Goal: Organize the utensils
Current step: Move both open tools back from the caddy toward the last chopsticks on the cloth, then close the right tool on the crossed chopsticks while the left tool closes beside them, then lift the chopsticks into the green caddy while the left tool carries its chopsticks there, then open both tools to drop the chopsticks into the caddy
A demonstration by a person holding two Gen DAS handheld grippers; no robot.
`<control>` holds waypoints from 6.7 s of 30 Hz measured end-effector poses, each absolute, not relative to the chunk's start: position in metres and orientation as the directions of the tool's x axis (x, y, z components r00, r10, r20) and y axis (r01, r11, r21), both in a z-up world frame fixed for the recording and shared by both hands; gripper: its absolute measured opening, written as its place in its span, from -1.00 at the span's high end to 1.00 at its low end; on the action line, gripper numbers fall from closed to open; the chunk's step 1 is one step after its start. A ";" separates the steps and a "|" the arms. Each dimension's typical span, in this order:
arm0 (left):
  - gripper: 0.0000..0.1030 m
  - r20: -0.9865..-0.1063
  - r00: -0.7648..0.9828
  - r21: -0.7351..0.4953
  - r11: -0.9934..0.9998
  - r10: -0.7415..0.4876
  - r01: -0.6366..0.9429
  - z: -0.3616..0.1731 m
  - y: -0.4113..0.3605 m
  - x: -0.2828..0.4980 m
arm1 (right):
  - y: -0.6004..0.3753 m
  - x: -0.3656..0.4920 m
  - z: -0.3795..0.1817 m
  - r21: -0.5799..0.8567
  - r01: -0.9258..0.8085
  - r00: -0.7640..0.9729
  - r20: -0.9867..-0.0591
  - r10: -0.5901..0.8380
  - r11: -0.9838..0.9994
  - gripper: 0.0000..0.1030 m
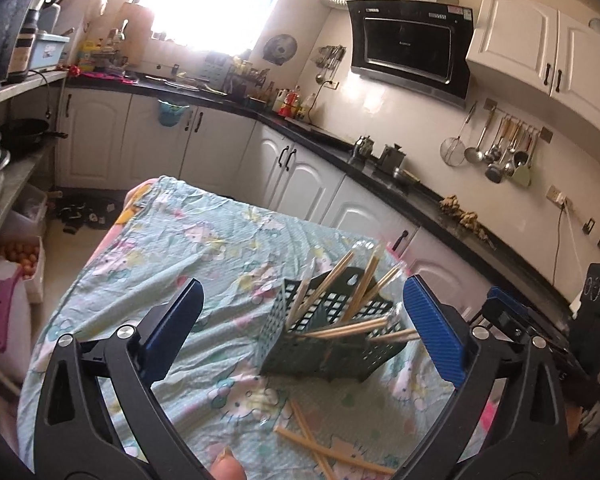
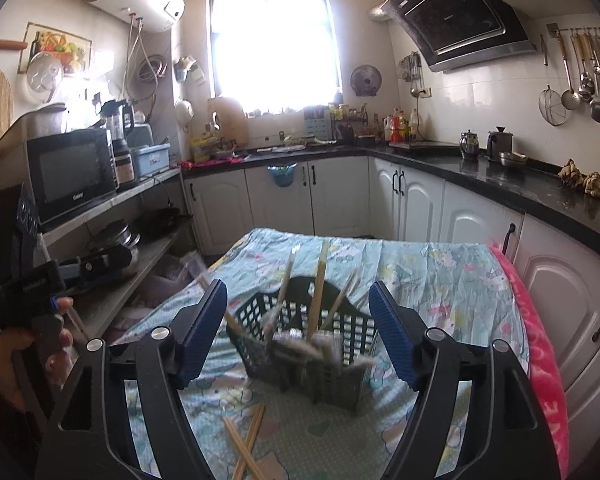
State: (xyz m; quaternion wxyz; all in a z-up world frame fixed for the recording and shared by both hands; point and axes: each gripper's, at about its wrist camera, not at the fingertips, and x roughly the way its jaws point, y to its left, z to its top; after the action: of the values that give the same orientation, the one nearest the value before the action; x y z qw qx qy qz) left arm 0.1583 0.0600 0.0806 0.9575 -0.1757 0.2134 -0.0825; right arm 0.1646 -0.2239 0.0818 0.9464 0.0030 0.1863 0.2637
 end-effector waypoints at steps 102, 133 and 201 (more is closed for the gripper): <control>1.00 -0.753 0.517 -0.458 0.888 -0.407 0.032 -0.095 0.019 0.241 | -0.196 0.140 -0.005 0.070 -0.646 0.584 -0.597 0.551 0.760 0.89; 1.00 -0.447 0.752 -0.472 0.842 -0.484 0.261 0.067 0.030 0.168 | -0.209 0.140 0.079 0.187 -0.599 0.721 -0.298 0.626 0.779 0.88; 1.00 -0.332 0.894 -0.313 0.929 -0.302 0.197 0.109 0.046 0.240 | -0.147 0.288 0.089 0.145 -0.313 0.919 -0.205 0.338 0.939 0.67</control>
State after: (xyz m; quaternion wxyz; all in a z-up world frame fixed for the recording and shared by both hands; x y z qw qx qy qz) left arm 0.2403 0.0459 0.1090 0.9634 -0.1368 0.1907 -0.1295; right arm 0.2883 -0.1473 0.0888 0.9779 0.0549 0.1139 0.1662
